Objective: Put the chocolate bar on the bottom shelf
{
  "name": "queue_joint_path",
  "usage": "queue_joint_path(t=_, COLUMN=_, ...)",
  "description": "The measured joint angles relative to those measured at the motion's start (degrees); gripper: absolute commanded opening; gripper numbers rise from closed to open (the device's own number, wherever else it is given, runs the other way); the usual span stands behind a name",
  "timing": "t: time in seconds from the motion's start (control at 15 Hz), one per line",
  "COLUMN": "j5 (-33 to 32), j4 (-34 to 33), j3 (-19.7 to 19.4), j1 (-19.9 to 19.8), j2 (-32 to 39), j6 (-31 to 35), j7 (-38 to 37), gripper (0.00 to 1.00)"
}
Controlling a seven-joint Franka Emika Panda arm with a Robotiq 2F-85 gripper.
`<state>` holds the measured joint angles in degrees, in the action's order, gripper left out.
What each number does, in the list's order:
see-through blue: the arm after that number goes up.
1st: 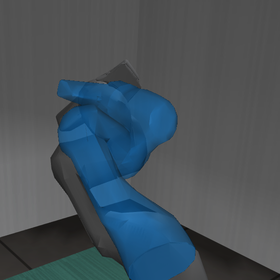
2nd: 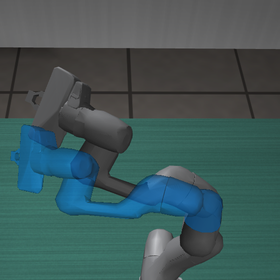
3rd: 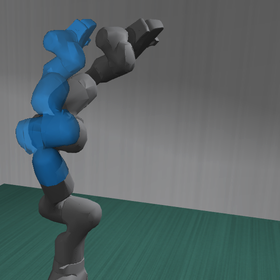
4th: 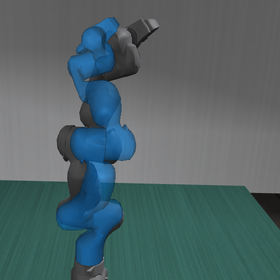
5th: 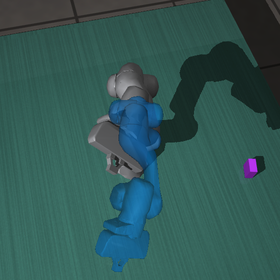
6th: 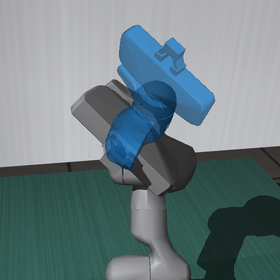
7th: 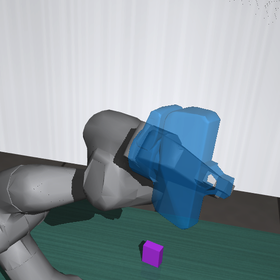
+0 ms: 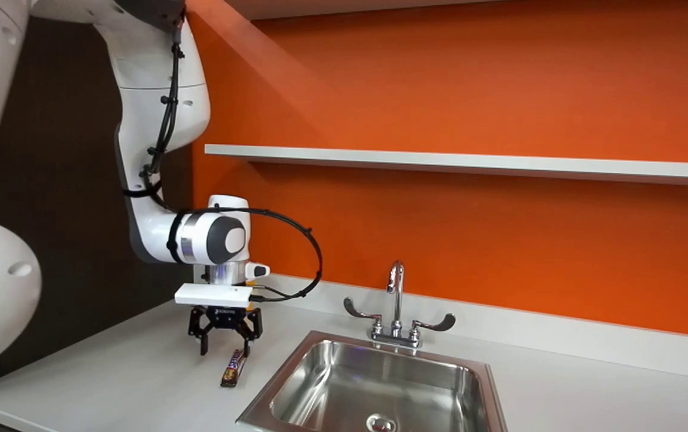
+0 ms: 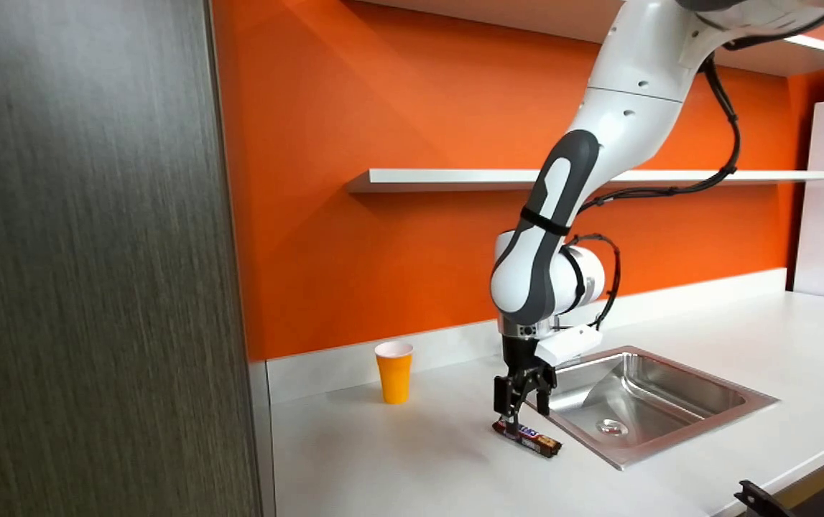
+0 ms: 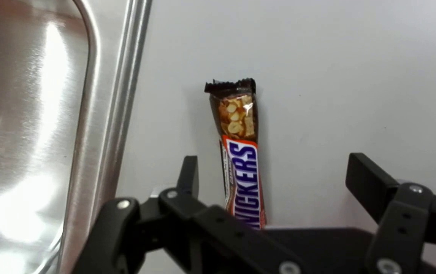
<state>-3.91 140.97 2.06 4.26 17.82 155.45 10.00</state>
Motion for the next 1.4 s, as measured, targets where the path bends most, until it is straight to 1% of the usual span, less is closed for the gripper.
queue_joint_path(t=0.47, j5=-1.5, j4=-3.7, j3=-0.2, j1=0.0, j2=5.6, j6=1.3, j7=0.0, gripper=1.00)
queue_joint_path(t=1.0, j5=-2.3, j4=-6.2, j3=-0.9, j1=0.0, j2=8.0, j6=1.4, j7=0.0, gripper=1.00)
queue_joint_path(t=1.13, j5=-2.3, j4=-6.5, j3=-1.0, j1=0.0, j2=8.3, j6=1.4, j7=0.0, gripper=0.74)
queue_joint_path(t=1.4, j5=-2.3, j4=-7.0, j3=-1.0, j1=0.0, j2=8.8, j6=1.4, j7=0.0, gripper=0.42)
